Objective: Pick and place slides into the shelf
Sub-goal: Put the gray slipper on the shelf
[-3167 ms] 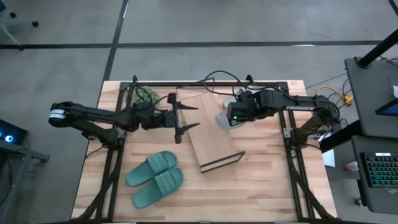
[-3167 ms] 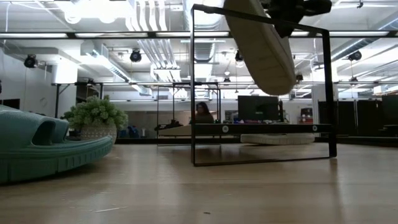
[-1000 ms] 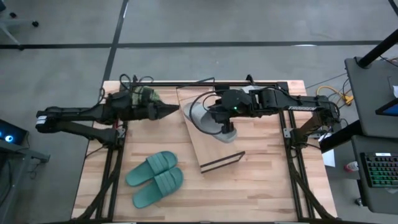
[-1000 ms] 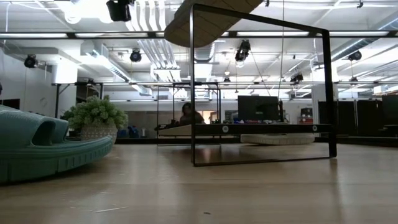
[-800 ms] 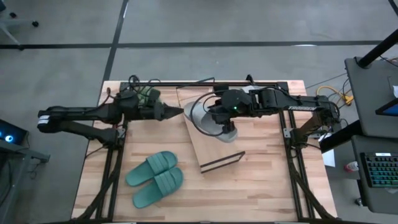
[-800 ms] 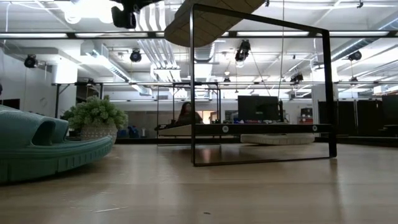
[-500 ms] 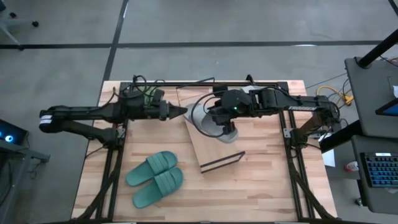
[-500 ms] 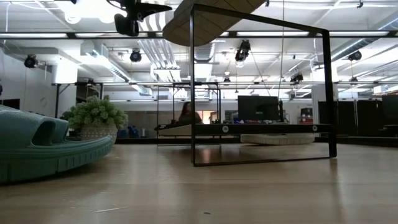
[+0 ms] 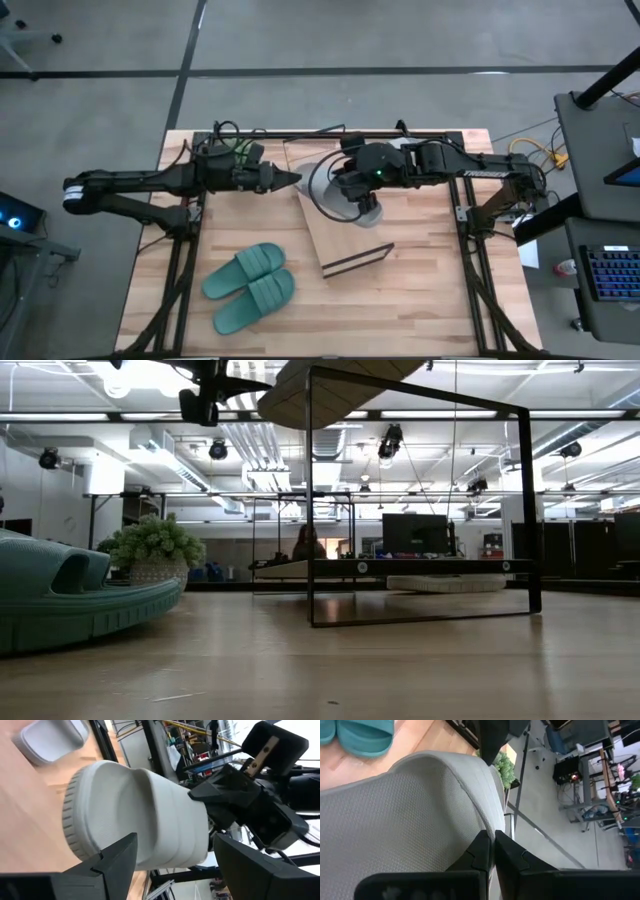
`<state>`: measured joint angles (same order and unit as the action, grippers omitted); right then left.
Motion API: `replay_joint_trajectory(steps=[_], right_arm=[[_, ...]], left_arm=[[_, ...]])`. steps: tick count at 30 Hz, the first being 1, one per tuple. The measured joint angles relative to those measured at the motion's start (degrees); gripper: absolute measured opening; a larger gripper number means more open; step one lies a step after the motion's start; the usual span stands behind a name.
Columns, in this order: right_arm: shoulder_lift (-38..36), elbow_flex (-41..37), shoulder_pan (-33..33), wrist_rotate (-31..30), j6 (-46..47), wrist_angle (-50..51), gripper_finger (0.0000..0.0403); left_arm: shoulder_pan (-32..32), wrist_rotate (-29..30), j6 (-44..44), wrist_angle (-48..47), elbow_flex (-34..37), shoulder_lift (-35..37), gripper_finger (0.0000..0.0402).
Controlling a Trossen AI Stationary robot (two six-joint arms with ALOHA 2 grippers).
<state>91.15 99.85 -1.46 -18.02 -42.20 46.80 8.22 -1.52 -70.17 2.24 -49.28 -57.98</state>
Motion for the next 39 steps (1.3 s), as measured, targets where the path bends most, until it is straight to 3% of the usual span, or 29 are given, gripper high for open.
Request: replay_joint_trajectory(steps=[27,31,39], right_arm=[[2.5,0.0,0.8,0.4,-3.5,-7.7,0.0008],[2.4,0.0,0.8,0.5,-3.5,-8.6,0.0008],[2.3,0.0,0.8,0.3,-3.9,-9.1,0.0008]], left_arm=[[0.4,-5.7,0.0,0.3,-0.7,-0.4,0.0241],[0.4,-5.7,0.0,0.3,-0.7,-0.4,0.0204],[0.5,-6.6,0.1,0.3,-0.4,-0.4,0.0079]])
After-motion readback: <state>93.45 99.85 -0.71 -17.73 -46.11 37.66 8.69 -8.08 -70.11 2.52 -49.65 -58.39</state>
